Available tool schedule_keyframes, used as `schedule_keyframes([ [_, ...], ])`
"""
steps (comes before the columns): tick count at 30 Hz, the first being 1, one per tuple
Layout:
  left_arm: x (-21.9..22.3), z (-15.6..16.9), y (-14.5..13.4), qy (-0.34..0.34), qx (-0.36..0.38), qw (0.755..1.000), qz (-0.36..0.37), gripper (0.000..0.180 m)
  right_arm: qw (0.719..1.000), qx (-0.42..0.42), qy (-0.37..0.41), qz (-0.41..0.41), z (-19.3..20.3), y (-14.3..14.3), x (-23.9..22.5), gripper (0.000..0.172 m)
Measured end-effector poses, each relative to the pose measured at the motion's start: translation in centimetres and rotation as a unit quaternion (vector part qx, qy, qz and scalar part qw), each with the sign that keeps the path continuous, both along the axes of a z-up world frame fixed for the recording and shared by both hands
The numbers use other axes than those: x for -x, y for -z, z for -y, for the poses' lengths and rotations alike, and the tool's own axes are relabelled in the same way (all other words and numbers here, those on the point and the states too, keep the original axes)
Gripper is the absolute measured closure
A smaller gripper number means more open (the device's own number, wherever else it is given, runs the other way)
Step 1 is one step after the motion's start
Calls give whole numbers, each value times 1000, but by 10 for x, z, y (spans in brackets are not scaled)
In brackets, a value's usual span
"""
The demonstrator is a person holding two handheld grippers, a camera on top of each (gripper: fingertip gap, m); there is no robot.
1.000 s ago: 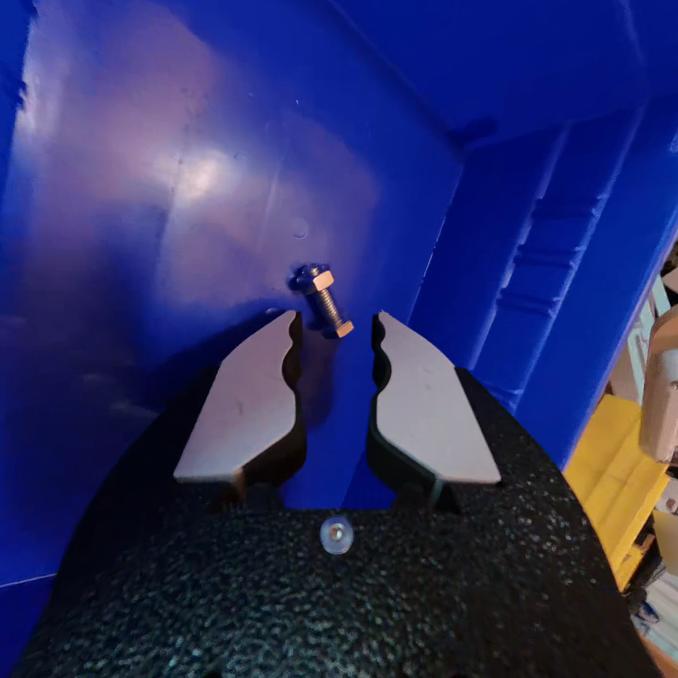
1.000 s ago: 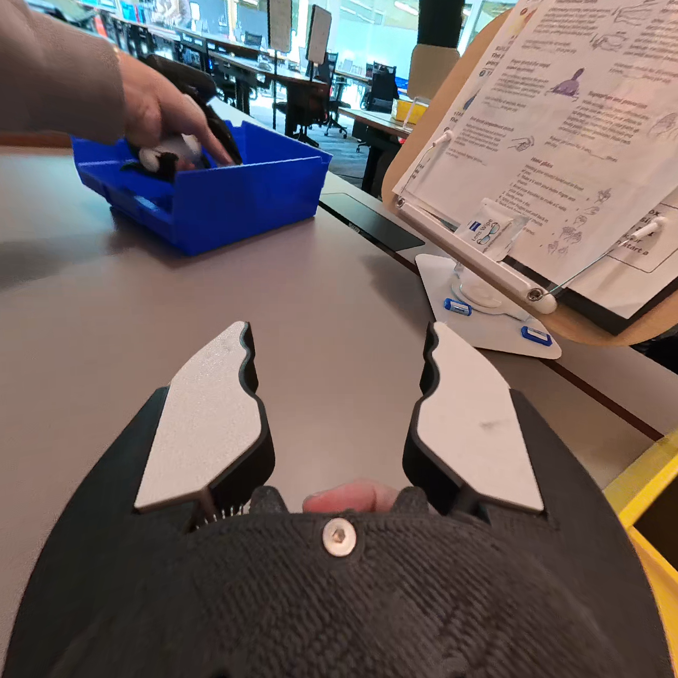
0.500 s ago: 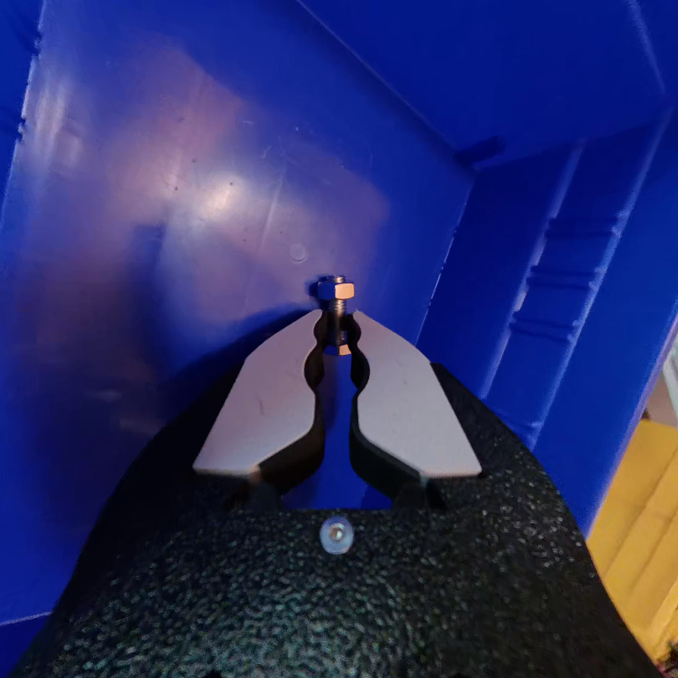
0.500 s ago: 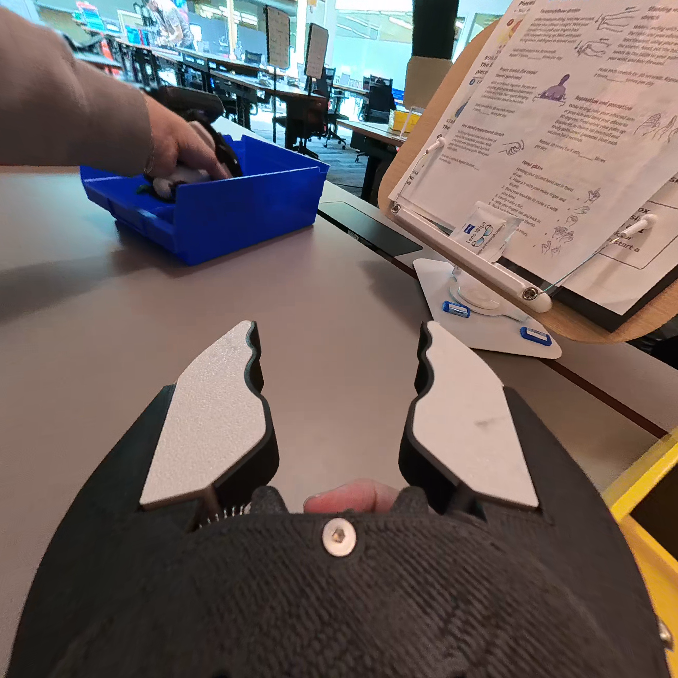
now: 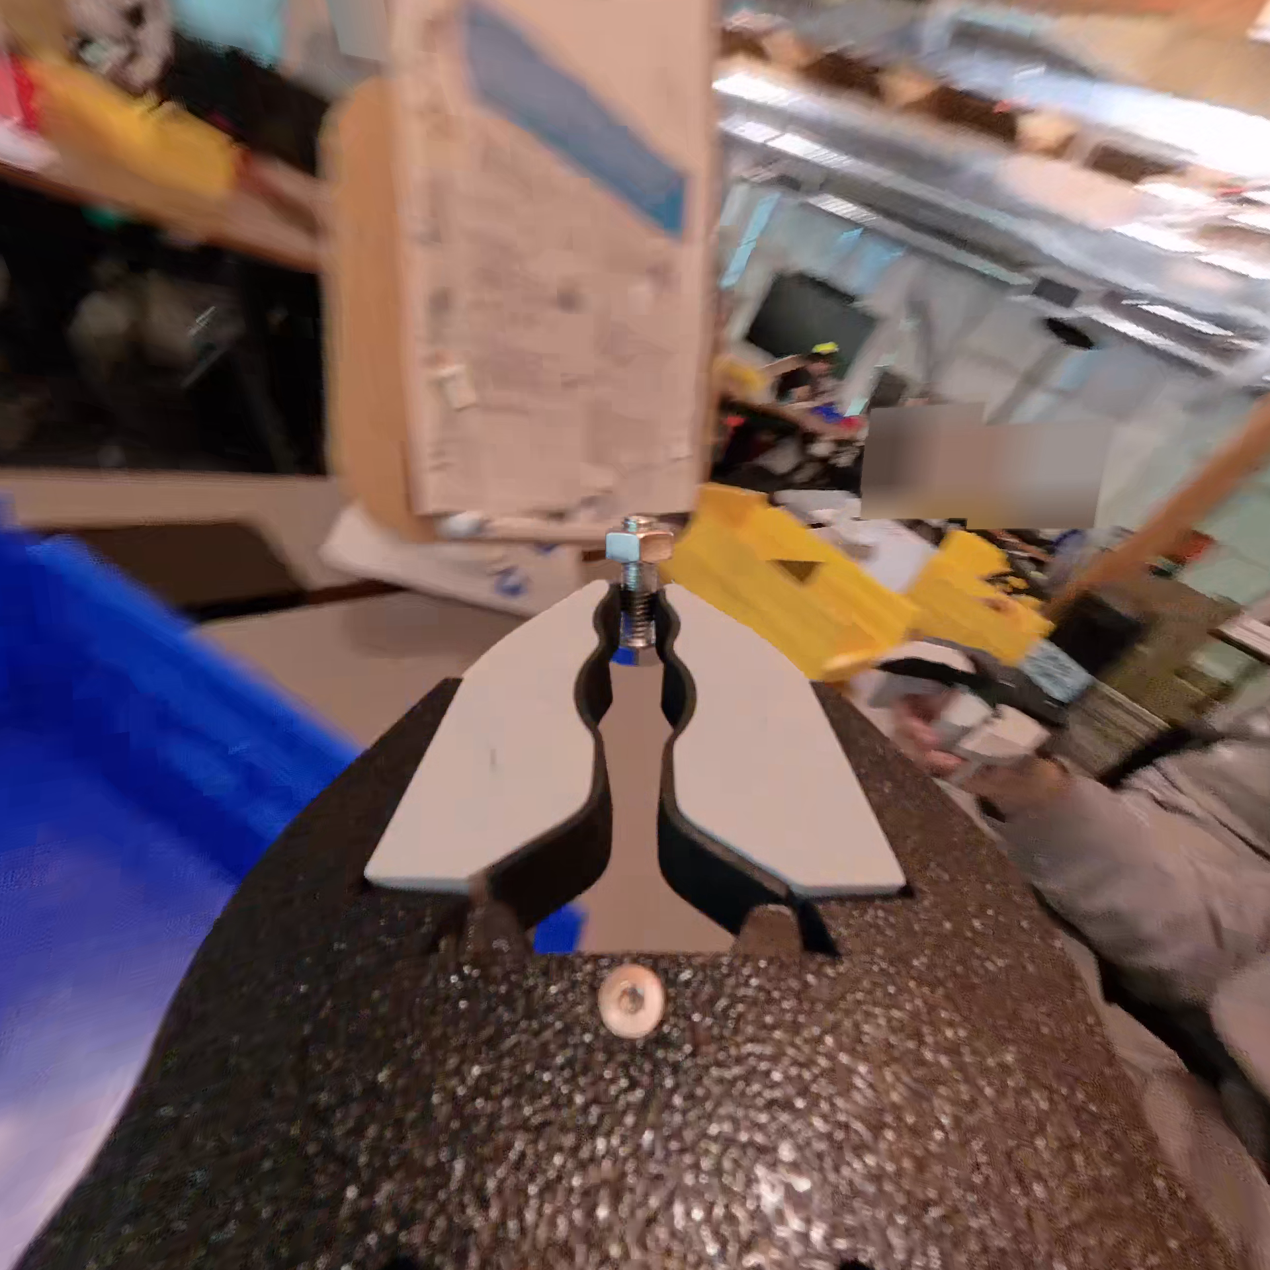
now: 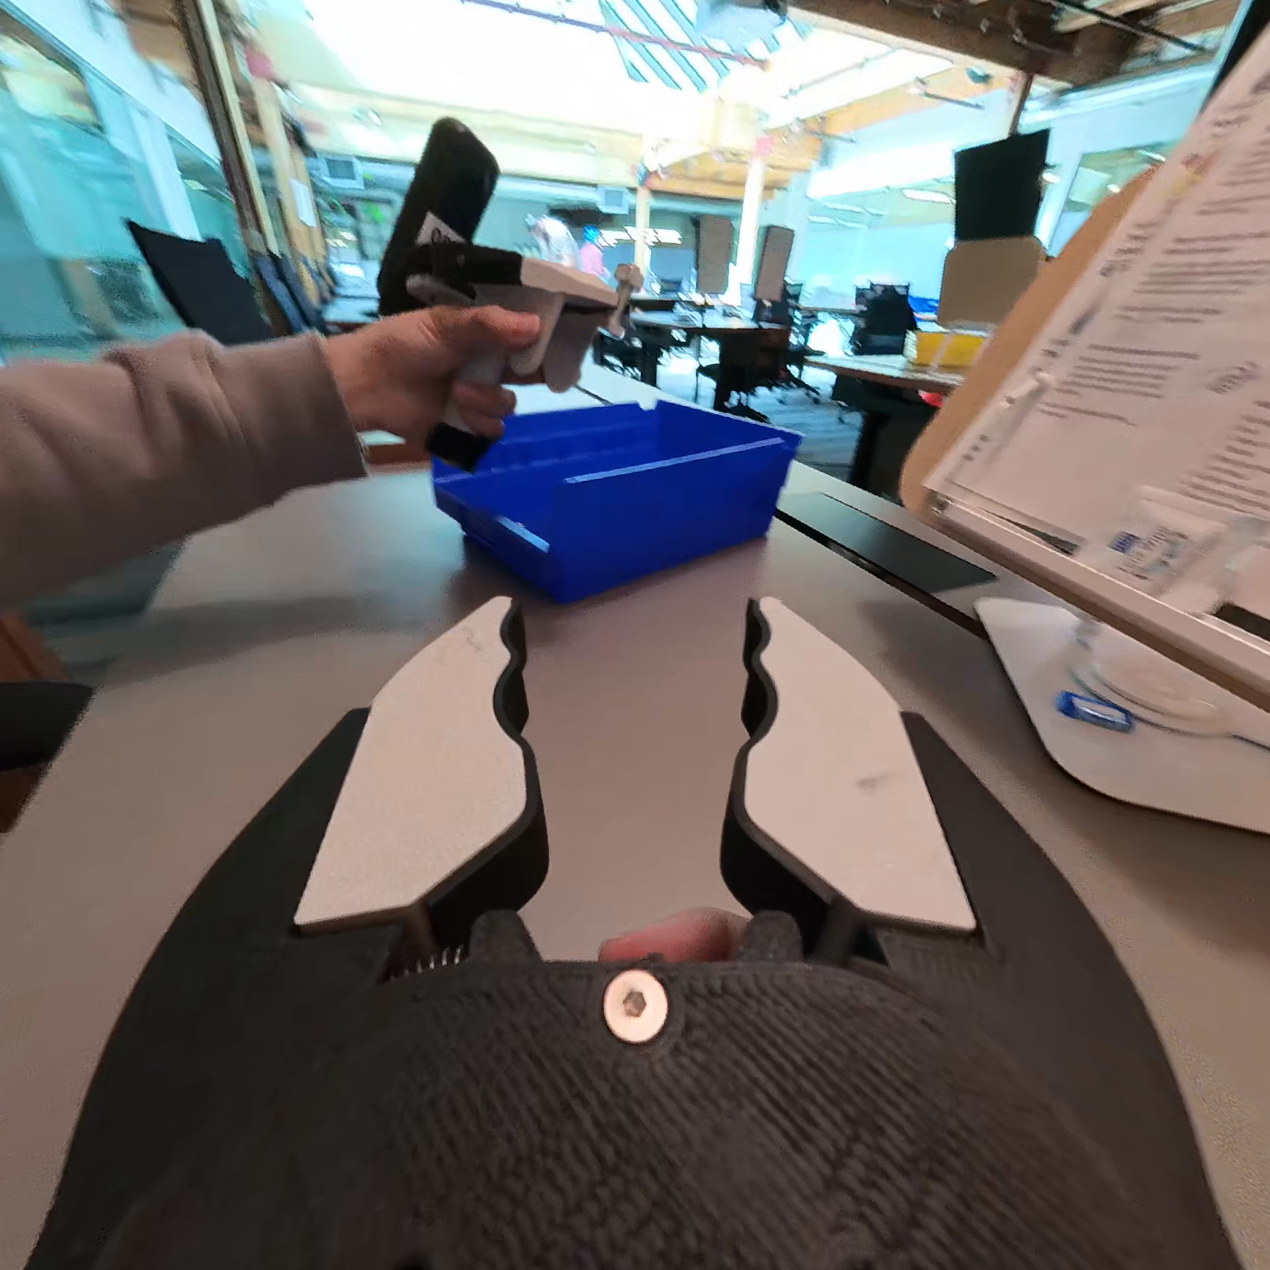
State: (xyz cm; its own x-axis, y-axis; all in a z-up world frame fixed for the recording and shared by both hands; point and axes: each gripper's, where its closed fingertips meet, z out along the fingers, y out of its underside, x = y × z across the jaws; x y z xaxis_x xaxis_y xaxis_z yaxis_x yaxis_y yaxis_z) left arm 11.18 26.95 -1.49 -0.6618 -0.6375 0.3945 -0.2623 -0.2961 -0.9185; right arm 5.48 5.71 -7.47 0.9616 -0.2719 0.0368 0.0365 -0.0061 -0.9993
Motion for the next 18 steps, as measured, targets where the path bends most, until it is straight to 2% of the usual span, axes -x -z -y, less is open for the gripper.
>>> schedule_keyframes([
  [2,29,44,-15,61,11,996,65,172,999,-31,-21,0,-6,-9,8,115],
  [4,52,88,-17,113,14,987,111,172,997,-70,-33,-2,-8,-20,13,117],
  [7,74,151,-2,192,17,969,156,172,990,-124,-68,-12,-7,-34,23,123],
  [9,75,184,17,222,-4,959,176,172,986,-139,-91,-23,-5,-37,28,132],
  [11,68,206,37,233,-15,956,178,172,984,-144,-101,-34,-2,-36,27,138],
  [13,62,219,49,238,6,955,177,172,983,-153,-90,-37,4,-37,21,139],
  [16,62,226,53,252,53,950,177,172,990,-127,-53,-21,9,-29,9,137],
  [18,62,225,60,258,57,949,174,172,994,-104,-39,-6,8,-22,7,135],
])
